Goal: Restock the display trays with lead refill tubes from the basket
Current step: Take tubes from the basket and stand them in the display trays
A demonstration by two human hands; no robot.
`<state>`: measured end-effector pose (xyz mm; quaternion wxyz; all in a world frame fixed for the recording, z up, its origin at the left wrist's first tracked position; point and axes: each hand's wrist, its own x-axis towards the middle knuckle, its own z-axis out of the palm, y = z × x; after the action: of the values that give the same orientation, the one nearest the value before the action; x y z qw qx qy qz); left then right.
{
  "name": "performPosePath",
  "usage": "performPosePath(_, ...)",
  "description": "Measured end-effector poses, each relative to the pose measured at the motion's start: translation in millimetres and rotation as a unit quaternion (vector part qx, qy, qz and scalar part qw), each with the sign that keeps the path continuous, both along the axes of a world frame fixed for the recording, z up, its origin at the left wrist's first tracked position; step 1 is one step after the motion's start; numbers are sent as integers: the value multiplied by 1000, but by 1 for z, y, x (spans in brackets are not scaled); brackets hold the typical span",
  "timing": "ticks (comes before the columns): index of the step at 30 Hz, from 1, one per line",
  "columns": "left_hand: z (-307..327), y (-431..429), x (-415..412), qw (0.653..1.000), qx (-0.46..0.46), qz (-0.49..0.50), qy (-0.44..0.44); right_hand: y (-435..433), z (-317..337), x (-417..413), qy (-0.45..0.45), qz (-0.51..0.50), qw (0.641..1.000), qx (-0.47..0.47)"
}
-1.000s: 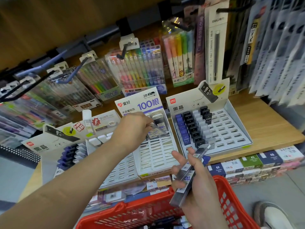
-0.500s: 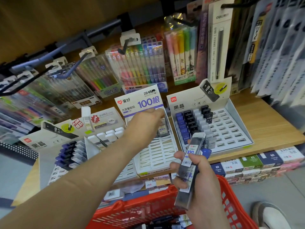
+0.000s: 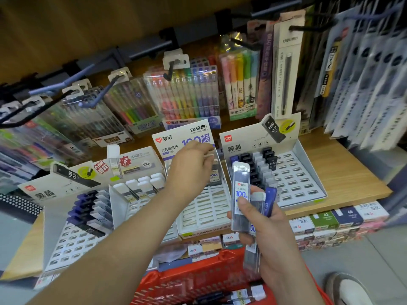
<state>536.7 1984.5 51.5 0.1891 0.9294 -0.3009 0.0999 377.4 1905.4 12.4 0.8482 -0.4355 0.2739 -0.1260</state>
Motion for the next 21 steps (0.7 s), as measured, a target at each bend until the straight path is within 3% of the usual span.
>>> performPosePath(3,5,7,-18,972,-156,-8,175,-7,4,4,-15,17,997,-75)
performPosePath(5,7,15,-28,950,-202,-19,238,-10,1,9,-9,34,993,-114)
performPosePath(10,0,32,-20,991,-80,-9,110,-12,-11,17,29,31,984,-171)
performPosePath(15,-7,15,-2,998,31,-30,39,-12,-17,26,43,42,964,-258)
performPosePath(18,-8,8,6,999,48,-6,10,-13,-25,25,63,70,954,-285)
performPosePath(21,-10,9,14,1000,5,23,5,-11,-32,20,76,81,949,-294)
